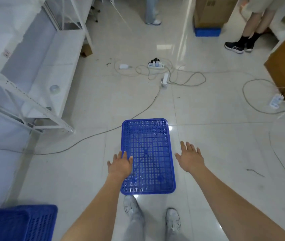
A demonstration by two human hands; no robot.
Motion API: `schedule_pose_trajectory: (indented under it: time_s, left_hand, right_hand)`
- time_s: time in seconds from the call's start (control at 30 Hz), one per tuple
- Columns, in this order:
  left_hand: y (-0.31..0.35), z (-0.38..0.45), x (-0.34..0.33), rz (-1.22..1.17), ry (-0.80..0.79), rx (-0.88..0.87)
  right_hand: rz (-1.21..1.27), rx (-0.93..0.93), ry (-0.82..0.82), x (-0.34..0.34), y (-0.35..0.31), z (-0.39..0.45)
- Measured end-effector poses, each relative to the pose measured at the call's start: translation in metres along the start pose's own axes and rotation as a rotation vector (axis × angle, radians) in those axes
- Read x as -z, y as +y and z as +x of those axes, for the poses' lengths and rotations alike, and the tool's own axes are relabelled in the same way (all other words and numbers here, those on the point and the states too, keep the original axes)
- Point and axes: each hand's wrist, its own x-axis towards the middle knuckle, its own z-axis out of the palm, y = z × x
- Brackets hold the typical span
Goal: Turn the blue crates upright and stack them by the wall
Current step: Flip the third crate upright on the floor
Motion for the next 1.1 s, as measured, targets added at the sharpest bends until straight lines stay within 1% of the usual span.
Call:
schedule_pose_trajectory:
  time_s: [0.13,0.23,0.33,0.43,0.5,0.57,0.67,0.77,0.83,0.97,1.1]
  left_hand:
    - [-0.016,0.077,-0.011,0.063,-0.071,-0.023]
    - [-0.033,0.14,-0.033,0.078,-0.106,0.015]
    - [-0.047,0.205,-0.065,0.077,-0.12,0.065]
    - [-0.058,0.264,-0.11,0.083,-0.118,0.098]
    - [-0.062,0.303,-0.14,0.061,-0.148,0.126]
    - [-0.066,0.338,-0.172,0.006,-0.157,0.172]
    - [-0.072,0.383,-0.216,-0.156,-0.119,0.292]
    - [-0.083,0.408,-0.255,-0.33,-0.091,0.406]
    - [-0.087,0.413,-0.277,-0.356,-0.053,0.417]
    - [-0.083,0.411,-0.298,-0.282,0.077,0.412]
    - [-0.078,0.412,-0.288,-0.31,0.057,0.389]
  right_hand:
    - [-0.017,-0.034,0.015,-0.021,-0.005,0.065]
    - [-0.015,-0.043,0.005,-0.048,-0.006,0.121]
    - [-0.009,-0.037,-0.04,-0.088,-0.007,0.184]
    - [-0.025,-0.024,-0.078,-0.136,-0.007,0.244]
    - [-0.013,-0.035,-0.106,-0.171,-0.005,0.28]
    - [0.05,-0.082,-0.13,-0.208,-0.002,0.309]
    - [0.278,-0.271,-0.18,-0.258,0.008,0.35]
    - [0.531,-0.445,-0.205,-0.295,0.016,0.375]
    - [0.62,-0.466,-0.199,-0.313,0.018,0.385]
    - [0.616,-0.488,-0.164,-0.324,0.017,0.392]
    - [0.577,-0.477,-0.131,-0.306,0.029,0.386]
